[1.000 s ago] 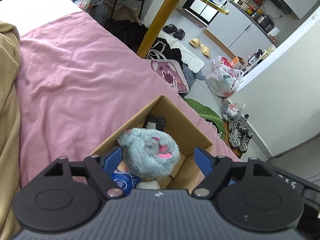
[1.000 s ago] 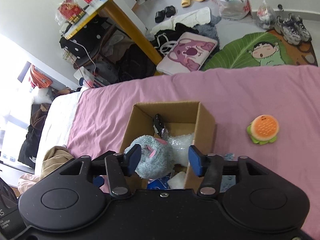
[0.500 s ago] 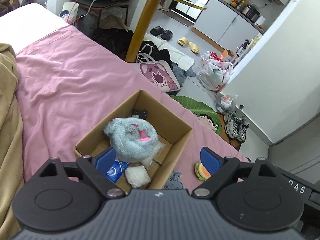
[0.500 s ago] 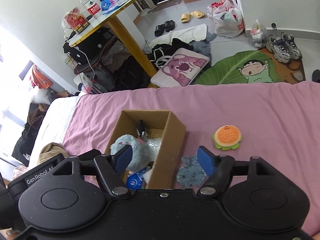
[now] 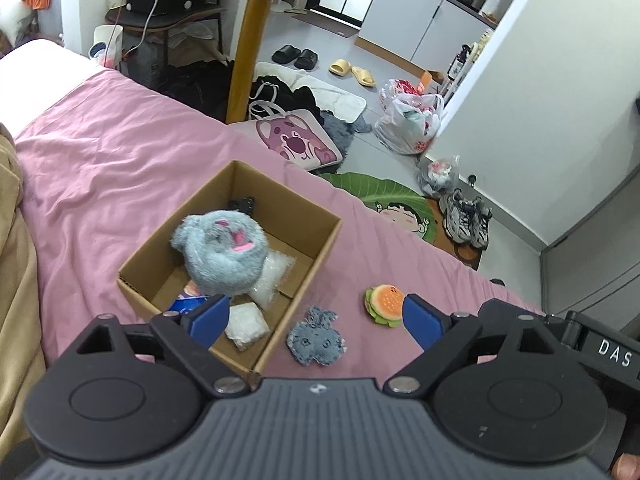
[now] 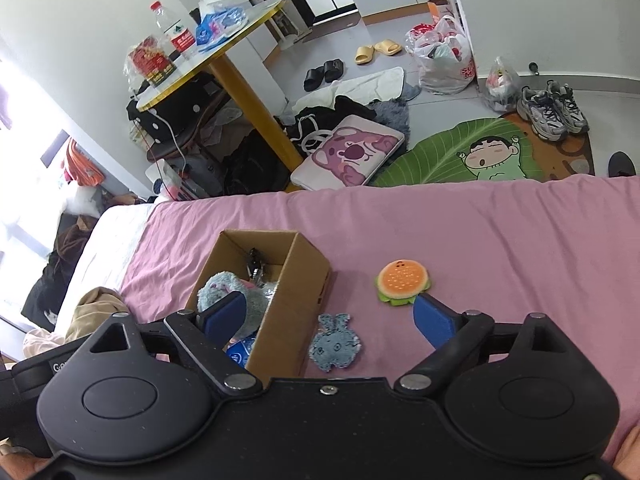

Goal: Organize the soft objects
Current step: 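Open the left tool to drop the fluffy plush into the box, then grasp the grey denim bunny patch with the left tool while the right tool grasps the hamburger plush, then lift the bunny patch with the left tool while the right tool holds the hamburger plush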

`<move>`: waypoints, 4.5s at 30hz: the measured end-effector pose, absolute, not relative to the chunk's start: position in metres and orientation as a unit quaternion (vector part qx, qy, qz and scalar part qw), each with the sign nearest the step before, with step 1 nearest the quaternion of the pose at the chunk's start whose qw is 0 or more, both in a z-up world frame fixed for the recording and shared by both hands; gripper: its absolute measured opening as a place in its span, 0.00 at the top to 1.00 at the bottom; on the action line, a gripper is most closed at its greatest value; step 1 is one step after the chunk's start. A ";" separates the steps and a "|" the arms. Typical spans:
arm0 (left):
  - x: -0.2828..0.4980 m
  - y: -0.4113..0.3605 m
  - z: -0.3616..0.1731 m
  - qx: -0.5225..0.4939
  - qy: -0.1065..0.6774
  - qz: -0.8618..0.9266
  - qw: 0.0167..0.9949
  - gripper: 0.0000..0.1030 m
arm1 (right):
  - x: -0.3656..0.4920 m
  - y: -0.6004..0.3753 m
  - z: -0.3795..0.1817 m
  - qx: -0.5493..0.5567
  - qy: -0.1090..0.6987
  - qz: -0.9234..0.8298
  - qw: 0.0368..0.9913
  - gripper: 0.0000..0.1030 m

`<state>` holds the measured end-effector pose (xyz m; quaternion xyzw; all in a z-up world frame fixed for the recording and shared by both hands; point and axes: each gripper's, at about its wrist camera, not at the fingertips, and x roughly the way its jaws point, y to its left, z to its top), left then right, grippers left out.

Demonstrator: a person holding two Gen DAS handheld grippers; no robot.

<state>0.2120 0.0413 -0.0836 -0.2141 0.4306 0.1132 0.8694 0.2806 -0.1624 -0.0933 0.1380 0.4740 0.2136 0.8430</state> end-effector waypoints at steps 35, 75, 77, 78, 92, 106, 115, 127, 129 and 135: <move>0.230 -0.025 -0.147 -0.227 0.452 0.173 0.845 0.10 | 0.328 -0.229 -0.164 0.167 0.483 0.290 0.809 0.10; 0.266 -0.021 -0.257 -0.289 0.444 0.317 0.786 0.33 | 0.386 -0.171 -0.254 0.092 0.518 0.342 0.778 0.20; 0.266 -0.022 -0.257 -0.291 0.439 0.318 0.788 0.41 | 0.386 -0.168 -0.255 0.087 0.514 0.341 0.782 0.22; 0.266 -0.021 -0.257 -0.293 0.437 0.320 0.788 0.44 | 0.385 -0.167 -0.255 0.084 0.513 0.341 0.783 0.25; 0.256 -0.021 -0.238 -0.312 0.422 0.284 0.803 0.73 | 0.375 -0.160 -0.240 0.046 0.542 0.325 0.774 0.64; 0.242 -0.031 -0.194 -0.275 0.419 0.231 0.834 0.73 | 0.350 -0.161 -0.192 0.026 0.519 0.312 0.795 0.64; 0.237 -0.039 -0.169 -0.245 0.417 0.202 0.851 0.73 | 0.336 -0.172 -0.165 0.030 0.492 0.316 0.811 0.64; 0.223 -0.028 -0.131 -0.217 0.414 0.170 0.868 0.73 | 0.317 -0.178 -0.136 0.030 0.460 0.314 0.830 0.64; 0.222 -0.025 -0.125 -0.211 0.414 0.165 0.870 0.73 | 0.313 -0.178 -0.131 0.030 0.453 0.314 0.834 0.64; 0.216 -0.014 -0.113 -0.204 0.410 0.153 0.876 0.73 | 0.307 -0.179 -0.121 0.023 0.439 0.310 0.843 0.64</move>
